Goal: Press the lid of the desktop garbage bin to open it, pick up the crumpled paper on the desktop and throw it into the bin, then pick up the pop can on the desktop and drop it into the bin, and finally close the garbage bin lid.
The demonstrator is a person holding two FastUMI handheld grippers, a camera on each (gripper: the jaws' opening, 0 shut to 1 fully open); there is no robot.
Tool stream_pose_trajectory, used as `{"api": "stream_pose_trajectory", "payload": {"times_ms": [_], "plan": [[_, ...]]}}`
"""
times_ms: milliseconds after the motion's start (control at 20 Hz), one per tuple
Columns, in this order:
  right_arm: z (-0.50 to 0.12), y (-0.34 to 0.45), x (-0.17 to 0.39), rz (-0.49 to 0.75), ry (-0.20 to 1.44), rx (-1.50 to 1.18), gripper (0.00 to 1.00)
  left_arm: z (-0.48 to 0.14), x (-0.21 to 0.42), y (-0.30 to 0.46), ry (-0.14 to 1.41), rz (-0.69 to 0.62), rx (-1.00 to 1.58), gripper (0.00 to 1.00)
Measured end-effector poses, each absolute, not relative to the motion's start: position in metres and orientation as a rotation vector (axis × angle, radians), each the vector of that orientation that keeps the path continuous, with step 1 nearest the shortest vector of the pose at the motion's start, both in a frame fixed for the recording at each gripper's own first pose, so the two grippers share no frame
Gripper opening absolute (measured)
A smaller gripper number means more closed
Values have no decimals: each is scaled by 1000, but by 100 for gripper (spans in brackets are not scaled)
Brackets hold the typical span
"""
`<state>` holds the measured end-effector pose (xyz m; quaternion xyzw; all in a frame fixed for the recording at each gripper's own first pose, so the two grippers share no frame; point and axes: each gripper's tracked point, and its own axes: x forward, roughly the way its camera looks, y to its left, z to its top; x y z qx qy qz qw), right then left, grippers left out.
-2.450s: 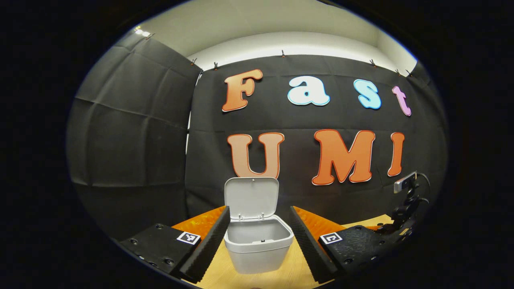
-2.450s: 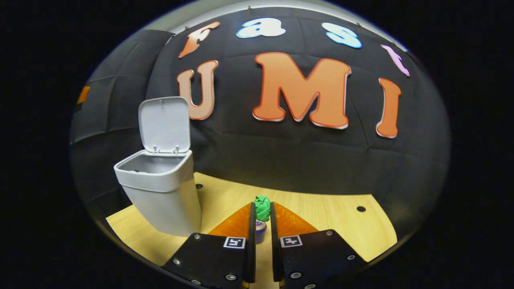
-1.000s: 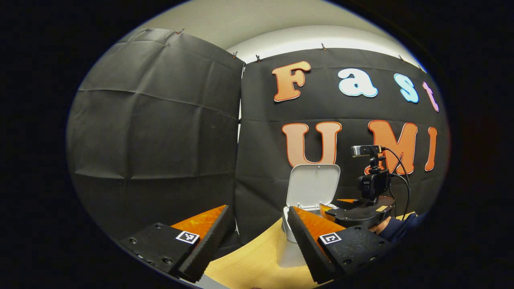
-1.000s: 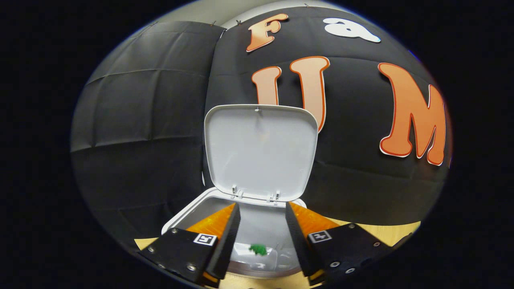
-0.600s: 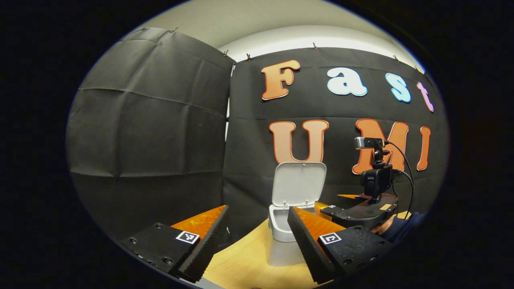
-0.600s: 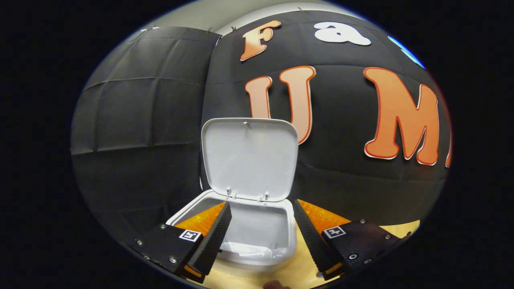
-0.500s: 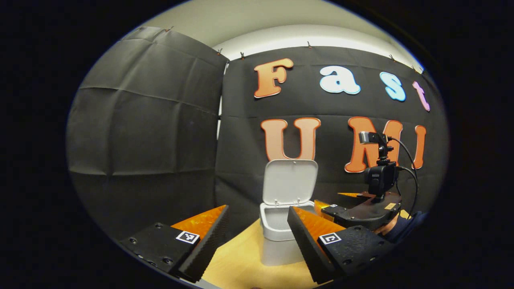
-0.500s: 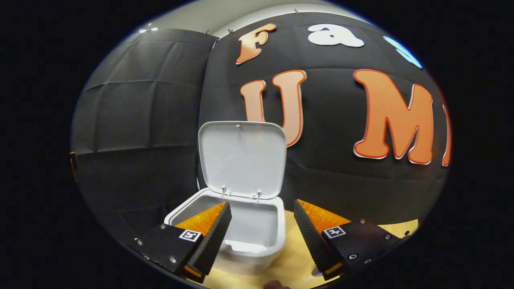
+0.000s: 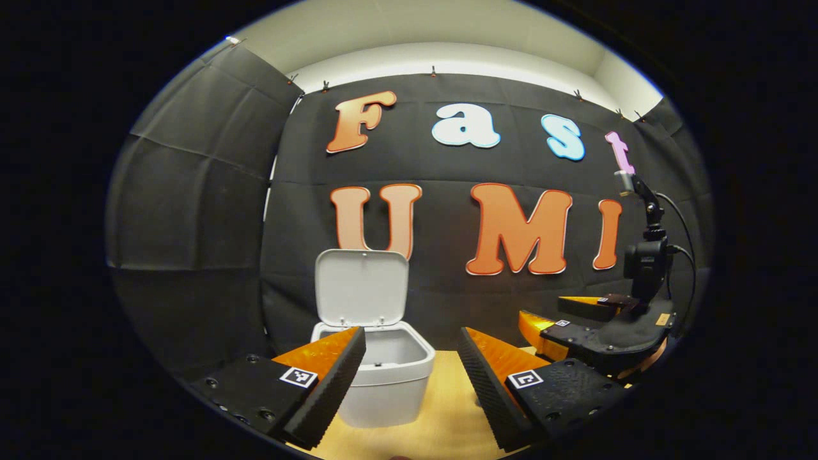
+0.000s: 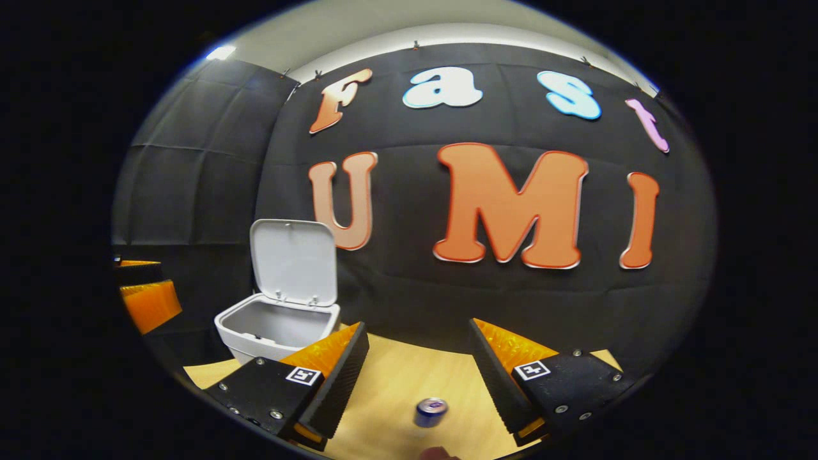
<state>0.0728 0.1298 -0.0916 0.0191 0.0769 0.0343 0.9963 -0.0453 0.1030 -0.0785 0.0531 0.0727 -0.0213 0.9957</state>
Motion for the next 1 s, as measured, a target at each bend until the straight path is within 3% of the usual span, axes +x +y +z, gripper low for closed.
{"api": "stream_pose_trajectory", "payload": {"times_ms": [500, 1000], "plan": [[-110, 32, 5, -123, 215, 49, 94, -151, -18, 8, 209, -219, 73, 93], [-124, -17, -23, -226, 283, 19, 94, -346, 23, -42, 483, -280, 96, 97]]}}
